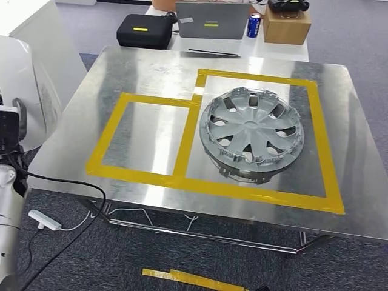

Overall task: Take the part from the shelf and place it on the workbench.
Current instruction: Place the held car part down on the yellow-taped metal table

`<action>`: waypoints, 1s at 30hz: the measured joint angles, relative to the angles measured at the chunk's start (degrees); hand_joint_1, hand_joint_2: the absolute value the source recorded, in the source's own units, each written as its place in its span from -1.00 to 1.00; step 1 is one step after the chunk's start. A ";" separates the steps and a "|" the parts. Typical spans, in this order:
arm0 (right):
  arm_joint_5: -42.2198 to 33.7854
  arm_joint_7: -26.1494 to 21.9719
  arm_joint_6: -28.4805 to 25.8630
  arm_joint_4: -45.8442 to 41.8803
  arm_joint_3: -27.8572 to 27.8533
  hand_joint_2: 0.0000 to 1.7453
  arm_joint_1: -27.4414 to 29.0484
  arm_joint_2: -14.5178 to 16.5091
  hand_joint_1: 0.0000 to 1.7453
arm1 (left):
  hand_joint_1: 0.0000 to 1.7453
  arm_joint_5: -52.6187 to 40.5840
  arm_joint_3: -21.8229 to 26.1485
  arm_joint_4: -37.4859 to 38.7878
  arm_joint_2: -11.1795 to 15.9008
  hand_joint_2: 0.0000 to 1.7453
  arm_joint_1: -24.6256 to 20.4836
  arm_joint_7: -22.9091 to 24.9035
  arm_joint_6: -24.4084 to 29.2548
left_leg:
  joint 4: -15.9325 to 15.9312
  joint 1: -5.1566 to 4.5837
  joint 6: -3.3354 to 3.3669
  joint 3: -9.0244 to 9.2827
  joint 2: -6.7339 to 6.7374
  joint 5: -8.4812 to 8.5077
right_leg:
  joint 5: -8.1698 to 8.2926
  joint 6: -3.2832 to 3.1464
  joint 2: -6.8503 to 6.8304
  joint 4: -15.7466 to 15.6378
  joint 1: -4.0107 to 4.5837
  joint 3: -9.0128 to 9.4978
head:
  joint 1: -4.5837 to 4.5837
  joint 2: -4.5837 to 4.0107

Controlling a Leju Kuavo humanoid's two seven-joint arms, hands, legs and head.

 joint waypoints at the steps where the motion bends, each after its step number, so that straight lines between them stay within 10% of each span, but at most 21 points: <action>1: 0.04 0.03 -0.01 -0.01 0.04 1.00 0.01 -0.07 -1.00 | 1.00 0.11 -0.10 0.00 -0.39 1.00 -0.03 0.02 -0.38 | -0.09 0.05 0.35 -0.06 0.00 0.02 | -0.02 0.30 -0.02 -0.02 -0.03 -0.13 | 0.00 0.00; 8: 0.46 0.12 0.18 -0.02 0.53 1.00 -0.08 -0.50 -1.00 | 1.00 0.72 -2.30 -0.64 -3.43 1.00 -0.80 0.22 -2.78 | -0.44 0.10 1.85 0.18 0.10 0.18 | -6.98 1.81 -0.24 16.01 -0.39 -8.11 | 0.27 0.00; 14: 0.56 0.23 0.17 -0.04 0.97 1.00 -0.50 -0.88 -1.00 | 1.00 1.09 -4.26 -1.61 -5.48 1.00 -2.15 0.75 -3.58 | -0.30 -0.26 1.22 0.32 0.02 -0.01 | 0.03 0.91 -0.34 0.26 -0.25 0.06 | 0.23 0.00; 18: 0.57 0.36 0.17 -0.04 1.04 1.00 -0.44 -0.90 -1.00 | 1.00 1.27 -4.95 -1.95 -6.12 1.00 -2.55 0.83 -3.71 | 0.43 -0.18 0.18 -0.03 0.03 -0.80 | 0.27 -0.19 -0.20 -0.62 -0.34 0.43 | 0.11 0.00; 22: 0.59 0.38 0.14 -0.04 1.22 1.00 -0.49 -0.98 -1.00 | 1.00 1.42 -5.24 -2.05 -6.25 1.00 -2.72 0.86 -3.87 | 12.65 0.00 -0.58 -5.61 0.00 -7.02 | 0.41 -0.82 -0.20 -0.91 -0.49 0.62 | -0.08 0.00; 24: 0.59 0.41 0.16 -0.04 1.27 1.00 -0.48 -0.98 -1.00 | 1.00 1.34 -5.70 -2.05 -6.42 1.00 -2.59 0.92 -4.39 | 15.06 0.05 -0.72 -6.96 0.00 -6.66 | 0.35 -0.84 -0.18 -0.86 -0.49 0.68 | -0.09 0.00; 27: 0.56 0.44 0.27 -0.04 1.39 1.00 -0.56 -0.98 -1.00 | 1.00 -0.02 -7.52 -2.10 -6.76 1.00 -3.11 1.00 -6.02 | 6.15 0.08 -0.46 -2.87 0.00 -0.85 | 0.11 -0.53 -0.16 -0.62 -0.40 0.81 | -0.09 0.00; 30: 0.50 0.41 0.34 -0.04 1.52 1.00 -0.76 -0.98 -1.00 | 1.00 -1.73 -10.16 -2.19 -7.16 1.00 -3.49 1.05 -7.24 | 0.19 -0.14 0.23 -0.20 -0.03 0.26 | -0.05 0.20 -0.18 -0.29 -0.16 0.45 | -0.02 0.00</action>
